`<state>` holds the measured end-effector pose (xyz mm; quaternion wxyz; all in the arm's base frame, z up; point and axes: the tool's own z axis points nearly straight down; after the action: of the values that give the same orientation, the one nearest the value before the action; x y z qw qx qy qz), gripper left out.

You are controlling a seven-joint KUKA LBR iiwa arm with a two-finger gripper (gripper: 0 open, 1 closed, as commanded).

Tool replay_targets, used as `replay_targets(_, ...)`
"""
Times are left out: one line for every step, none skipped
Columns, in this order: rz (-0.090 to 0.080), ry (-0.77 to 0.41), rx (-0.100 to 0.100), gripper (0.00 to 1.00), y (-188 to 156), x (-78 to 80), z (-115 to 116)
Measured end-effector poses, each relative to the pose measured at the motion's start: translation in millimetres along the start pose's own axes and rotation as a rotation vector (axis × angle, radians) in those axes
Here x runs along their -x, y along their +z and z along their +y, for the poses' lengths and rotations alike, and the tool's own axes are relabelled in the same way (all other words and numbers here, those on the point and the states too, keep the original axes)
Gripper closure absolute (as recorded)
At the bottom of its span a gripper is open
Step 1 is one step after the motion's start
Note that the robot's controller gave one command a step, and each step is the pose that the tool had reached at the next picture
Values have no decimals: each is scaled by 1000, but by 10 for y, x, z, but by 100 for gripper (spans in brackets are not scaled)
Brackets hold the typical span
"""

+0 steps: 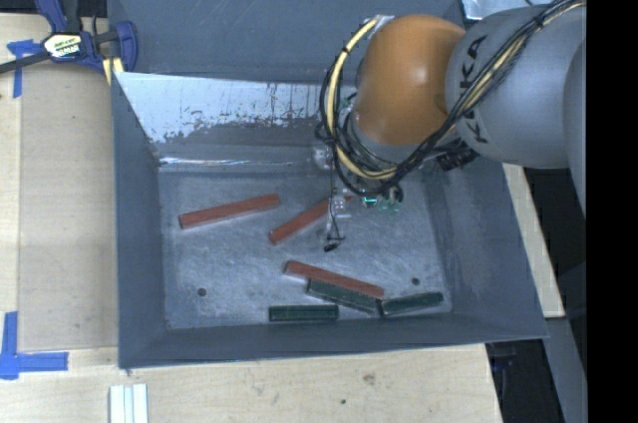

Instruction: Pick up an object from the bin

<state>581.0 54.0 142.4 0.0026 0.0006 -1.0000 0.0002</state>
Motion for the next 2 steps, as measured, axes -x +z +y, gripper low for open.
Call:
replay_targets(-8, 2, 1, 0, -48, 19, -2)
replay_targets(-14, -229, -1, 0, 495, 245, 109)
